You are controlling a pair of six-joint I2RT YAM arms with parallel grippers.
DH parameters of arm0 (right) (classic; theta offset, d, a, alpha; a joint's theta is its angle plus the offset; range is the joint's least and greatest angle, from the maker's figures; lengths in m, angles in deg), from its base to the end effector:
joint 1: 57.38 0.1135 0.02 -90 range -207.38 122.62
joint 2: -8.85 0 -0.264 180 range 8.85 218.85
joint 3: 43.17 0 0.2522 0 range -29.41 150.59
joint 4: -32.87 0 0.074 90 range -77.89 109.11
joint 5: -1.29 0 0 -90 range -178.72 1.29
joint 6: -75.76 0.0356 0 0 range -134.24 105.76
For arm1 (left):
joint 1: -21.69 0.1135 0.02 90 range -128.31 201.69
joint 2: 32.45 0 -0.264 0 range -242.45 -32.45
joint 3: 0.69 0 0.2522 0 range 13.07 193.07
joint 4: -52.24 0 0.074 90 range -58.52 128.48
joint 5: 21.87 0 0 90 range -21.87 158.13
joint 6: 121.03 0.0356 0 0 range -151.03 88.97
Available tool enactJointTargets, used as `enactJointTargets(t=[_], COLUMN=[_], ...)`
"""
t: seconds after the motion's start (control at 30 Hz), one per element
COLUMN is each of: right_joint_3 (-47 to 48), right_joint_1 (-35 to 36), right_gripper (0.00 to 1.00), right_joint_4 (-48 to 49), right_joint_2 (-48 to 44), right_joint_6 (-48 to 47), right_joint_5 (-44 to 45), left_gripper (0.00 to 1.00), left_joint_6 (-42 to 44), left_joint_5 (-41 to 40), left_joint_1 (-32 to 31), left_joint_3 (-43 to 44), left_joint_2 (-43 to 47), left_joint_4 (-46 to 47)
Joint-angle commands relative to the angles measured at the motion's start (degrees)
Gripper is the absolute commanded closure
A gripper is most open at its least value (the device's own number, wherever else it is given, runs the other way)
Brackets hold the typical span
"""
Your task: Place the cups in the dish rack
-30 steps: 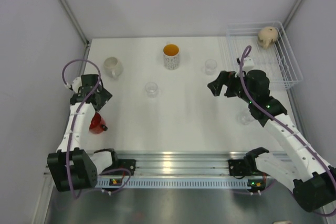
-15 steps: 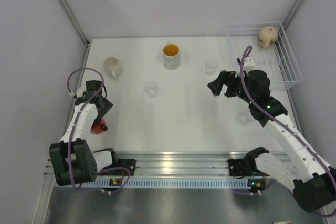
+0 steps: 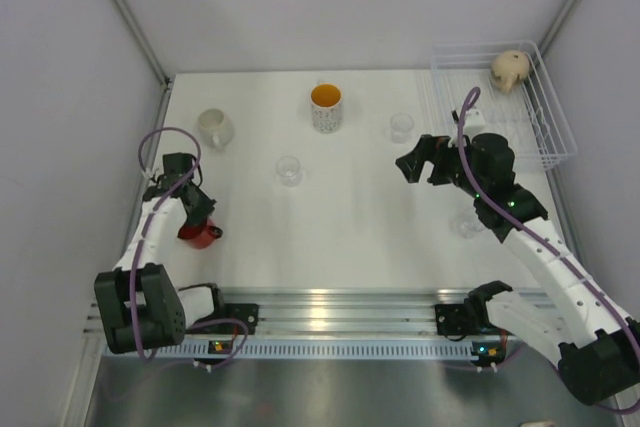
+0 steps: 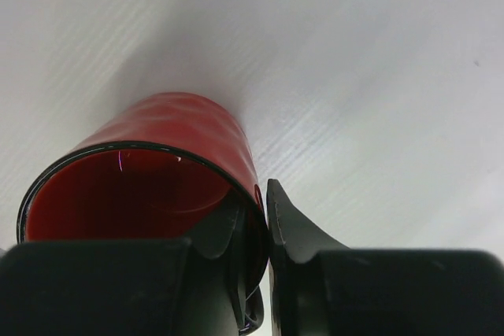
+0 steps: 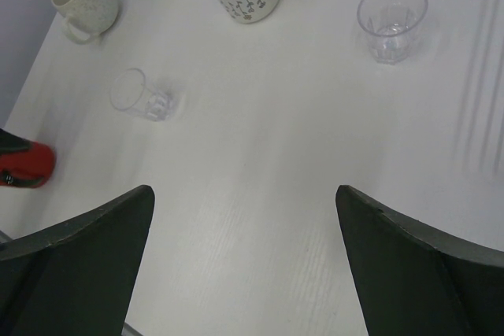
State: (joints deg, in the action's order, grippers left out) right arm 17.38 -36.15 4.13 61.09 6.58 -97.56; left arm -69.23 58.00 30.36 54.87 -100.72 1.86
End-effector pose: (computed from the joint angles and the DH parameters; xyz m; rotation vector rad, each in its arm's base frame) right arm 0.1940 0.0812 0.3206 -0.1131 1.9729 0.6343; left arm 0.2142 0.0390 0.2060 -1.1026 2.4028 0.0654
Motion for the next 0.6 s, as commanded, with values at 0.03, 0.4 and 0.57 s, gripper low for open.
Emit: enactJointTargets(t=[0.03, 0.4, 0.57], right_joint_3=[-0.38, -1.78, -7.84], right_joint_1=[0.56, 0.48, 1.96], right_gripper=[0.00, 0.00, 0.02], right_joint_4=[3.29, 10.14, 28.84], right_joint_2=[-0.39, 3.03, 4.61], right_joint_6=[0.10, 8.42, 25.45], right_joint_5=[-0.91, -18.28, -27.89], left_gripper=[1.00, 1.00, 1.00], left_joint_6=[2.51, 2.87, -5.30], left_joint_5=[17.04, 37.10, 43.17], left_joint_1=[-0.05, -1.02, -1.02], left_joint_3=[1.53, 2.06, -1.02], left_joint_2=[2.35, 20.00, 26.60], left_joint_4=[2.87, 10.59, 25.35])
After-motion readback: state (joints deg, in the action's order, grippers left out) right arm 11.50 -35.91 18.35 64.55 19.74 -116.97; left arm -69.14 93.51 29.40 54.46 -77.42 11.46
